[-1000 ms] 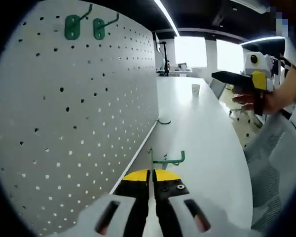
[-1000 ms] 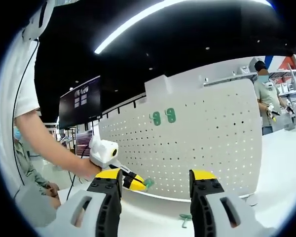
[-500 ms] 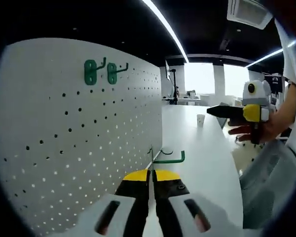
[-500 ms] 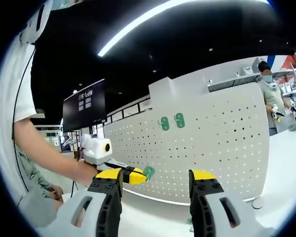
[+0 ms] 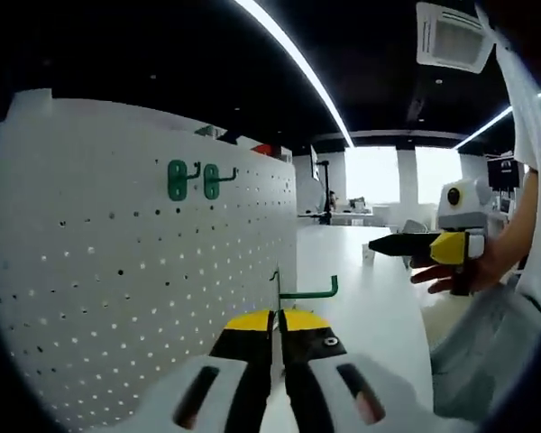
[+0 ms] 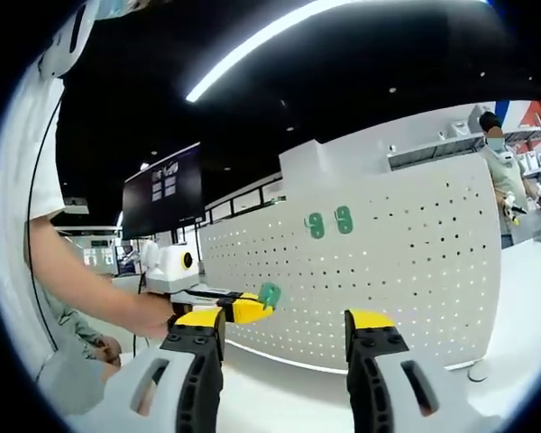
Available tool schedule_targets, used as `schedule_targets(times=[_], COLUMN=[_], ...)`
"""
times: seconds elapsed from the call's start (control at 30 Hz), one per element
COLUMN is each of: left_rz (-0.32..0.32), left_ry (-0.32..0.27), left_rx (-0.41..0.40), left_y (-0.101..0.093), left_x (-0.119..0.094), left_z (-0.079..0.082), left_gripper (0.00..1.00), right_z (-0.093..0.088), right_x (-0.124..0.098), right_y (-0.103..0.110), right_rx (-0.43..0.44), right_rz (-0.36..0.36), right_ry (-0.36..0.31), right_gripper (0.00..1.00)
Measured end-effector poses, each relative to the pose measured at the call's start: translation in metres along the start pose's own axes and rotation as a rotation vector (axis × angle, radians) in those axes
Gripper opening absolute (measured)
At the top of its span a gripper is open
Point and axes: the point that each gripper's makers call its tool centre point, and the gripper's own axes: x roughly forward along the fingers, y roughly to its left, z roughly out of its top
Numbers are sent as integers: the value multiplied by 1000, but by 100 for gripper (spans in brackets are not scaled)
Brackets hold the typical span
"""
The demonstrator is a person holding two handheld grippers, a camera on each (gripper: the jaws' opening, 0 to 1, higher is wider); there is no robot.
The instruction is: Insert the hook assembly into the mounting plate slot until the hook locks in place.
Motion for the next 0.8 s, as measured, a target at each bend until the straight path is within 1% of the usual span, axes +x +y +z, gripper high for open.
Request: schedule_targets(times=[0.13, 0.23, 0.27, 0.3, 0.33, 0.37, 0.53, 0.7, 0.8], left_rz=[4, 4, 6, 8, 10, 12, 19, 22, 21], left_ry=[-14, -21, -23, -24, -29, -36, -35, -40, -45], left_rx=[-6, -9, -8, -8, -10, -12, -15, -20, -24], left_y=[-2, -3, -4, -4, -4, -4, -5, -6, -10], left_x=[0, 0, 0, 0, 0, 0, -1, -1, -1], left_z=[2, 3, 4, 4, 5, 6, 6, 8, 10], left_gripper=[3, 3, 3, 3, 3, 3, 3, 3, 3], right_z=[0, -1, 0, 0, 0, -1, -3, -3, 0], right_x=[1, 2, 2, 3, 3, 3, 5, 9, 14], right_y=[2, 5, 5, 6, 6, 5, 4, 8, 11], right_rx=[1, 27, 45, 92, 115, 166, 228, 220, 189], right_rz=[6, 18, 20, 27, 28, 25, 25, 29, 22], right_ry=[1, 9, 5, -3, -4, -8, -14, -14, -24], right_gripper=[51, 49, 49, 49, 49, 48, 48, 47, 44])
